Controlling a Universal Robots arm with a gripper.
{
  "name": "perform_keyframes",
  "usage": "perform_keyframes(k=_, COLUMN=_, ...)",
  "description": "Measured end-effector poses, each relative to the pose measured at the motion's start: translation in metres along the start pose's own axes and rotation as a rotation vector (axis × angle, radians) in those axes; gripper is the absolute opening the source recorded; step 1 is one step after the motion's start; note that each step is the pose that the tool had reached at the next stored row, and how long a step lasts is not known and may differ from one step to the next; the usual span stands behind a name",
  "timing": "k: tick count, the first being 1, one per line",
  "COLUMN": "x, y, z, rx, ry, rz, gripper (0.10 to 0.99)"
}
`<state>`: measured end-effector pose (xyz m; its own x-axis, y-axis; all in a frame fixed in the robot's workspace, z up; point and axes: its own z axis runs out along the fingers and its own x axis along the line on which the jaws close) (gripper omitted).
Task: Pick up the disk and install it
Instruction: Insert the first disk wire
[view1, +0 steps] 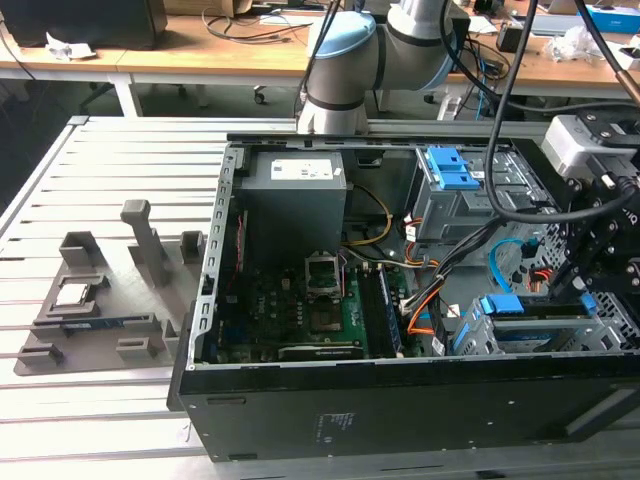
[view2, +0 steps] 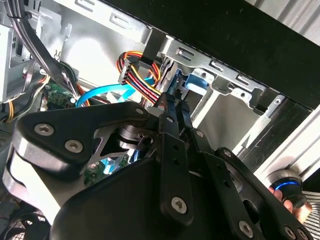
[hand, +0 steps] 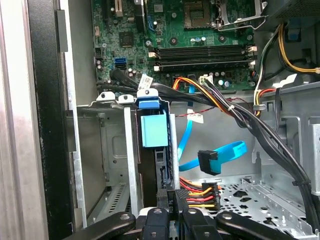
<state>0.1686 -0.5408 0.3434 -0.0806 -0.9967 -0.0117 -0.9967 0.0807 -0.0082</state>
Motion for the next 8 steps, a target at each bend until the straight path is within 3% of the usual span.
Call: perform_keyframes(k=8, x=0.0026, y=-0.0002, z=0.0, rx=0.0, ry=0.0003, rz=0.0, gripper=0.169)
